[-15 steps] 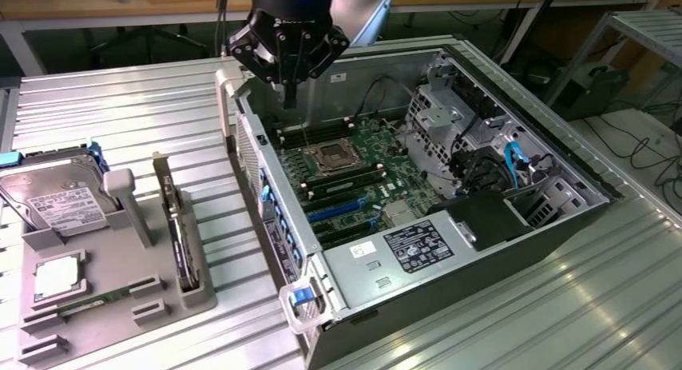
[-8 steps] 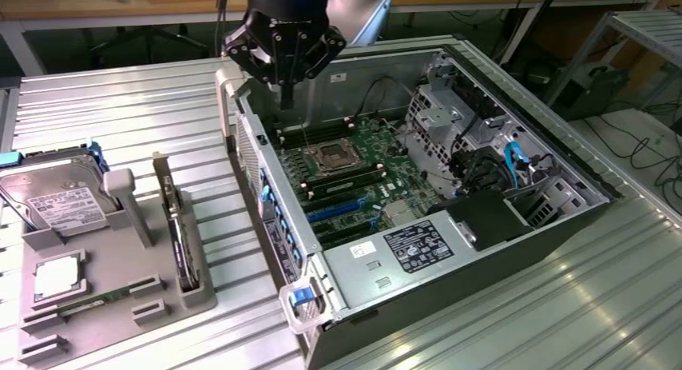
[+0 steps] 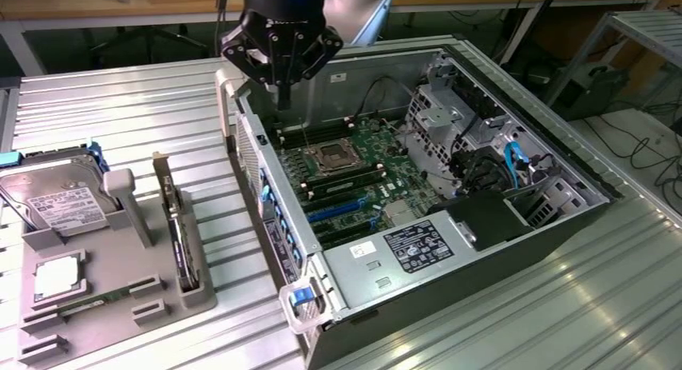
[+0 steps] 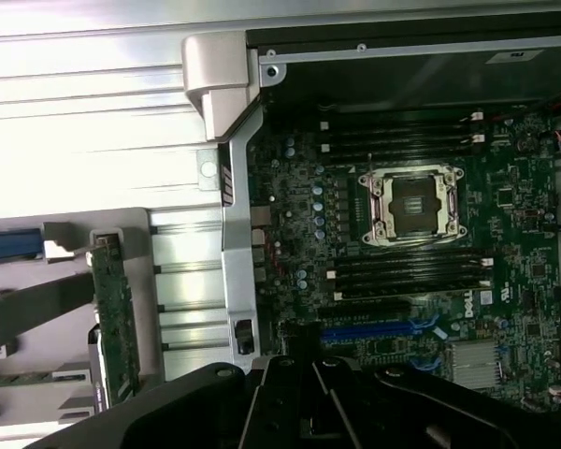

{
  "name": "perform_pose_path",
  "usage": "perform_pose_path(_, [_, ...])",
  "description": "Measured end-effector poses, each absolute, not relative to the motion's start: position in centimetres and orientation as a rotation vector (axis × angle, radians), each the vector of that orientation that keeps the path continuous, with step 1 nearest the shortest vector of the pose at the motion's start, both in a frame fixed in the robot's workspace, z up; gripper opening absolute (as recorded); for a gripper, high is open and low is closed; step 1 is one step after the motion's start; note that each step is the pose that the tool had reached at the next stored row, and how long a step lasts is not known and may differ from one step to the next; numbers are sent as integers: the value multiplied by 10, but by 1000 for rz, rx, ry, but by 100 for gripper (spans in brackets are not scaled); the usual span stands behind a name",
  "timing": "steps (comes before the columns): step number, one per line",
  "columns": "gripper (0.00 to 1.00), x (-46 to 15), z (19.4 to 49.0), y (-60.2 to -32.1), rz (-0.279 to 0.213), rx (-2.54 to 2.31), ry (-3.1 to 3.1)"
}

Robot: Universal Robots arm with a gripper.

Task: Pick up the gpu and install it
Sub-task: 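Reach for the gpu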

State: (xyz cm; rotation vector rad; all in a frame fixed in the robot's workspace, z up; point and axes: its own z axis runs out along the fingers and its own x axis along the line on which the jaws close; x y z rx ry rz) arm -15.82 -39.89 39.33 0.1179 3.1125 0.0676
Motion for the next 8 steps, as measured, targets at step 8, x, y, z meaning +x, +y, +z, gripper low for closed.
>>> perform_pose_path(8, [11,-162,393,-399,68,118,3113])
